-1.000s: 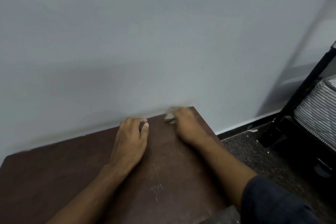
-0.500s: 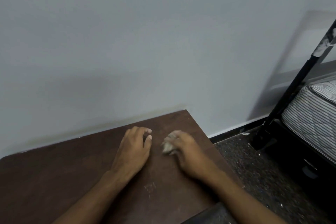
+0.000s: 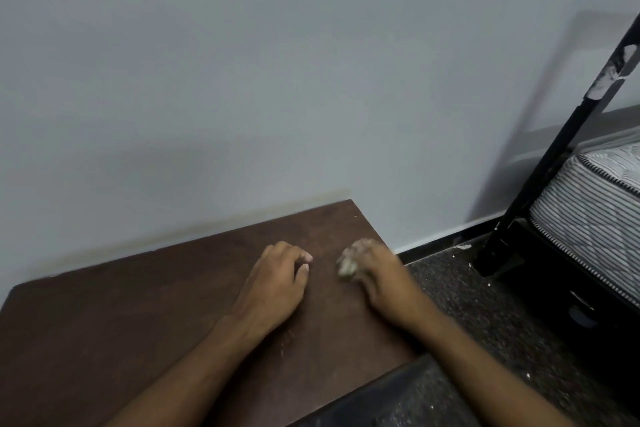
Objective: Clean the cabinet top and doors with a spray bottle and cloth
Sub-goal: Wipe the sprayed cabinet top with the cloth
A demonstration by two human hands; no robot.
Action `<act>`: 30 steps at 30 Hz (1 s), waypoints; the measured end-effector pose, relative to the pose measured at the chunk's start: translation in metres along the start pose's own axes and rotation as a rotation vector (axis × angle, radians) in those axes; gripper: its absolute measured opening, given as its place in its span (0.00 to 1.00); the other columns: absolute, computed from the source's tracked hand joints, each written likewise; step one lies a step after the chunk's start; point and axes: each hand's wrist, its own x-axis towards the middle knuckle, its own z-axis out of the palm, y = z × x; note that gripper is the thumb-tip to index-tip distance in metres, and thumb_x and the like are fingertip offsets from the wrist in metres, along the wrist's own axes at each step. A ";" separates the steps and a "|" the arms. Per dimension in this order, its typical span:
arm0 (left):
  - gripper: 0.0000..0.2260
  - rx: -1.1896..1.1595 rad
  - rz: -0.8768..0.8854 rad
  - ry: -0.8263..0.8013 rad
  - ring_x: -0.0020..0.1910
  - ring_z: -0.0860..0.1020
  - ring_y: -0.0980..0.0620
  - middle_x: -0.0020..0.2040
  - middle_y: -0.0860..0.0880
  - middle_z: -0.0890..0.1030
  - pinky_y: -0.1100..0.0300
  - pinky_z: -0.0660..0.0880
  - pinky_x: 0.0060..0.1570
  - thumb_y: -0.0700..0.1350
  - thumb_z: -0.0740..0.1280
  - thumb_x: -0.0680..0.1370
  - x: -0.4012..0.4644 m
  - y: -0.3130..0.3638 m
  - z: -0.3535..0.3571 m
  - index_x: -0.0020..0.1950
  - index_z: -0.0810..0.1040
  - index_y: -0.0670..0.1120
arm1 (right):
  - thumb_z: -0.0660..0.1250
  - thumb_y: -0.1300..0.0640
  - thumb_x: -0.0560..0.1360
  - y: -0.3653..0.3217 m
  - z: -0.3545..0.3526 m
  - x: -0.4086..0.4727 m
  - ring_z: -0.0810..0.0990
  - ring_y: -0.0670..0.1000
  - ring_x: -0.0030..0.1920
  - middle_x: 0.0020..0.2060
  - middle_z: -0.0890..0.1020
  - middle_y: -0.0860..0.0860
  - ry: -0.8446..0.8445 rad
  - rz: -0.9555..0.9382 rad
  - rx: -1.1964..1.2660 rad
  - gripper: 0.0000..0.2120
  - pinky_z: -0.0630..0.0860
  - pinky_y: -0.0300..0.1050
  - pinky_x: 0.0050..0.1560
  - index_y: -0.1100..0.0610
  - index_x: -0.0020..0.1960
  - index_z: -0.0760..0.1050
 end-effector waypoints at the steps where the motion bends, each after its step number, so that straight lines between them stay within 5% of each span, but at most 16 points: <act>1: 0.06 0.002 -0.001 -0.006 0.53 0.71 0.61 0.51 0.60 0.74 0.66 0.68 0.55 0.48 0.63 0.79 -0.003 0.002 -0.001 0.54 0.77 0.55 | 0.68 0.71 0.72 0.012 -0.004 0.014 0.80 0.54 0.56 0.53 0.81 0.55 0.028 0.077 0.002 0.14 0.59 0.24 0.66 0.60 0.55 0.82; 5: 0.09 0.011 -0.045 0.048 0.56 0.72 0.57 0.55 0.56 0.75 0.64 0.67 0.57 0.48 0.62 0.80 -0.008 0.001 -0.004 0.59 0.77 0.52 | 0.67 0.66 0.76 0.014 0.016 0.038 0.75 0.56 0.64 0.60 0.80 0.56 0.090 0.313 -0.009 0.15 0.61 0.36 0.70 0.59 0.61 0.81; 8: 0.09 -0.020 -0.084 0.134 0.54 0.74 0.52 0.53 0.52 0.78 0.58 0.69 0.57 0.45 0.61 0.81 -0.010 0.000 -0.010 0.56 0.79 0.49 | 0.65 0.61 0.77 -0.048 0.042 0.022 0.74 0.44 0.56 0.56 0.80 0.52 0.048 0.188 0.116 0.12 0.72 0.44 0.66 0.56 0.59 0.82; 12: 0.09 -0.033 -0.132 0.134 0.51 0.75 0.53 0.49 0.53 0.79 0.58 0.70 0.55 0.43 0.61 0.81 -0.027 -0.001 -0.025 0.52 0.81 0.50 | 0.63 0.56 0.79 -0.139 0.073 -0.032 0.71 0.53 0.66 0.62 0.75 0.54 -0.256 -0.175 0.214 0.12 0.70 0.56 0.68 0.54 0.59 0.80; 15: 0.08 -0.003 -0.148 0.038 0.51 0.75 0.55 0.50 0.53 0.80 0.60 0.71 0.53 0.44 0.63 0.80 -0.039 0.000 -0.038 0.52 0.82 0.50 | 0.63 0.56 0.79 -0.114 0.050 -0.039 0.71 0.50 0.66 0.61 0.77 0.51 -0.257 -0.250 0.157 0.12 0.66 0.45 0.71 0.52 0.58 0.82; 21: 0.07 0.000 -0.143 -0.054 0.51 0.73 0.58 0.50 0.56 0.75 0.62 0.72 0.53 0.48 0.63 0.80 -0.065 0.020 -0.035 0.55 0.79 0.53 | 0.69 0.64 0.75 -0.024 0.009 -0.026 0.74 0.59 0.66 0.64 0.77 0.57 0.056 0.302 -0.035 0.18 0.62 0.41 0.70 0.56 0.65 0.80; 26: 0.08 -0.033 -0.020 -0.032 0.50 0.73 0.55 0.47 0.56 0.74 0.59 0.71 0.54 0.47 0.64 0.79 -0.088 0.040 -0.013 0.56 0.79 0.51 | 0.67 0.62 0.78 -0.081 0.023 -0.087 0.65 0.51 0.73 0.71 0.72 0.52 -0.077 0.081 0.015 0.21 0.51 0.33 0.73 0.52 0.70 0.76; 30: 0.07 -0.003 0.046 -0.048 0.48 0.70 0.58 0.44 0.59 0.71 0.60 0.70 0.53 0.47 0.64 0.79 -0.118 0.050 -0.009 0.55 0.79 0.52 | 0.70 0.71 0.72 -0.030 -0.015 -0.101 0.75 0.59 0.66 0.64 0.78 0.58 0.011 0.207 -0.033 0.22 0.62 0.41 0.71 0.57 0.64 0.80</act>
